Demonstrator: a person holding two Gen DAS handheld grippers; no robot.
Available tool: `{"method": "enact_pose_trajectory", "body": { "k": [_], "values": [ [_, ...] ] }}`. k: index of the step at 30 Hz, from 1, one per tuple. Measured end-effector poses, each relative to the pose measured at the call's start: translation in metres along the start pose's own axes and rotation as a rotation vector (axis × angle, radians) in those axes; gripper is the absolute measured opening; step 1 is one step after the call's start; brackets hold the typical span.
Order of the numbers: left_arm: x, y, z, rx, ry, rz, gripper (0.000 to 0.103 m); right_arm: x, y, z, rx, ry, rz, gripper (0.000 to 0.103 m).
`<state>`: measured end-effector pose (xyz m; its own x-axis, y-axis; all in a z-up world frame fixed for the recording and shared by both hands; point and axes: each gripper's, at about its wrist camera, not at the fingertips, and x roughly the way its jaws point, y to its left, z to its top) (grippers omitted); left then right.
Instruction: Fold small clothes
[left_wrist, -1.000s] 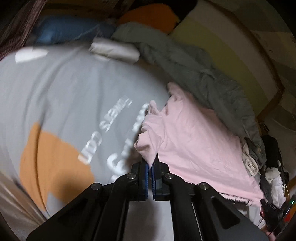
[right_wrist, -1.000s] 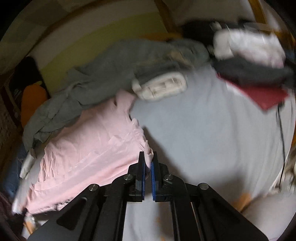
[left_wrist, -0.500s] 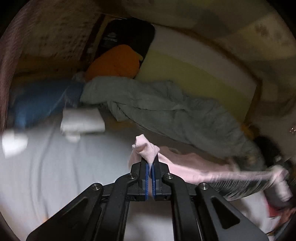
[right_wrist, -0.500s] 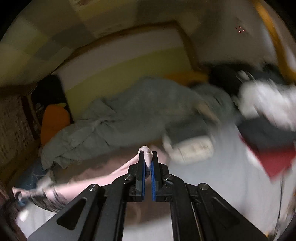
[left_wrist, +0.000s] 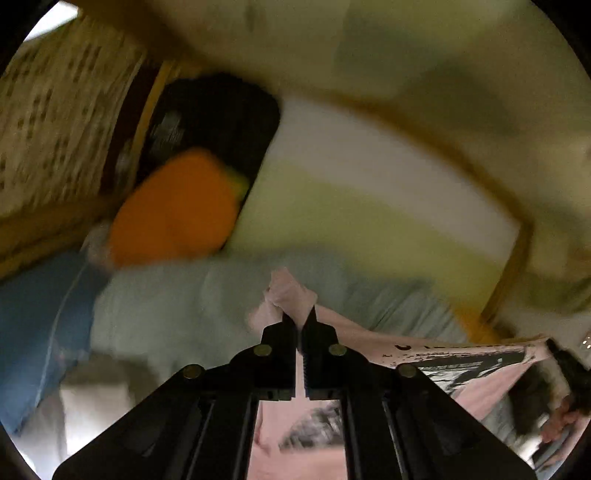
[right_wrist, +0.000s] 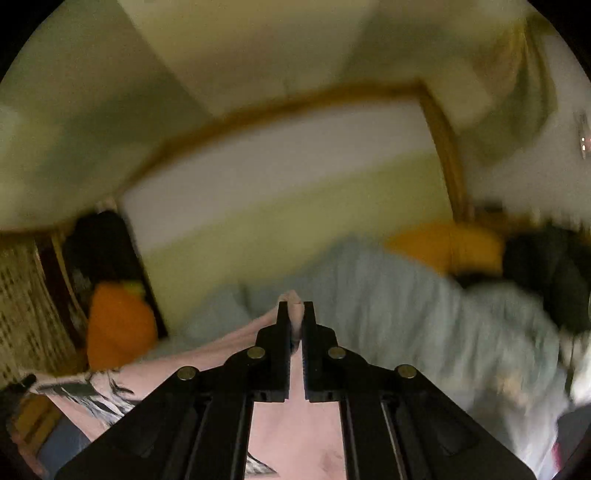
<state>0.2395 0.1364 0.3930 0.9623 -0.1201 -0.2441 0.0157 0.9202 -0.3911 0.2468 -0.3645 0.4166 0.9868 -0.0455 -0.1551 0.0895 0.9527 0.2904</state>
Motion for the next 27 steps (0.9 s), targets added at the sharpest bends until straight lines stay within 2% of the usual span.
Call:
{"method": "enact_pose_trajectory", "body": {
  "k": [3, 5, 7, 10, 13, 16, 19, 20, 22, 25, 27],
  "values": [
    [-0.054, -0.014, 0.024, 0.011, -0.102, -0.055, 0.002, -0.047, 0.005, 0.027, -0.025, -0.093, 0.035, 0.004],
    [-0.081, -0.013, 0.014, 0.02, -0.103, -0.069, 0.002, -0.075, 0.002, 0.022, -0.043, -0.113, 0.046, 0.004],
    [-0.103, -0.006, -0.012, 0.037, -0.068, -0.058, 0.002, -0.099, -0.004, -0.001, -0.058, -0.095, 0.051, 0.004],
    [-0.127, 0.006, -0.072, 0.073, -0.018, -0.024, 0.002, -0.134, -0.024, -0.07, -0.103, -0.033, 0.058, 0.004],
    [-0.145, 0.035, -0.161, 0.068, 0.079, 0.031, 0.002, -0.165, -0.055, -0.154, -0.108, 0.072, 0.052, 0.004],
    [-0.153, 0.076, -0.266, 0.03, 0.259, 0.107, 0.002, -0.19, -0.086, -0.253, -0.094, 0.223, -0.034, 0.004],
    [-0.145, 0.127, -0.371, -0.088, 0.463, 0.199, 0.002, -0.215, -0.1, -0.348, -0.104, 0.422, -0.128, 0.004],
    [-0.148, 0.137, -0.399, -0.138, 0.512, 0.222, 0.002, -0.218, -0.106, -0.364, -0.088, 0.463, -0.136, 0.004],
    [-0.154, 0.15, -0.443, -0.177, 0.596, 0.271, 0.002, -0.222, -0.123, -0.409, -0.012, 0.581, -0.148, 0.004],
    [-0.172, 0.148, -0.467, -0.116, 0.619, 0.262, 0.002, -0.235, -0.139, -0.438, 0.001, 0.598, -0.223, 0.004],
    [-0.185, 0.147, -0.469, -0.092, 0.612, 0.26, 0.002, -0.241, -0.15, -0.446, 0.015, 0.606, -0.227, 0.004]
  ]
}}
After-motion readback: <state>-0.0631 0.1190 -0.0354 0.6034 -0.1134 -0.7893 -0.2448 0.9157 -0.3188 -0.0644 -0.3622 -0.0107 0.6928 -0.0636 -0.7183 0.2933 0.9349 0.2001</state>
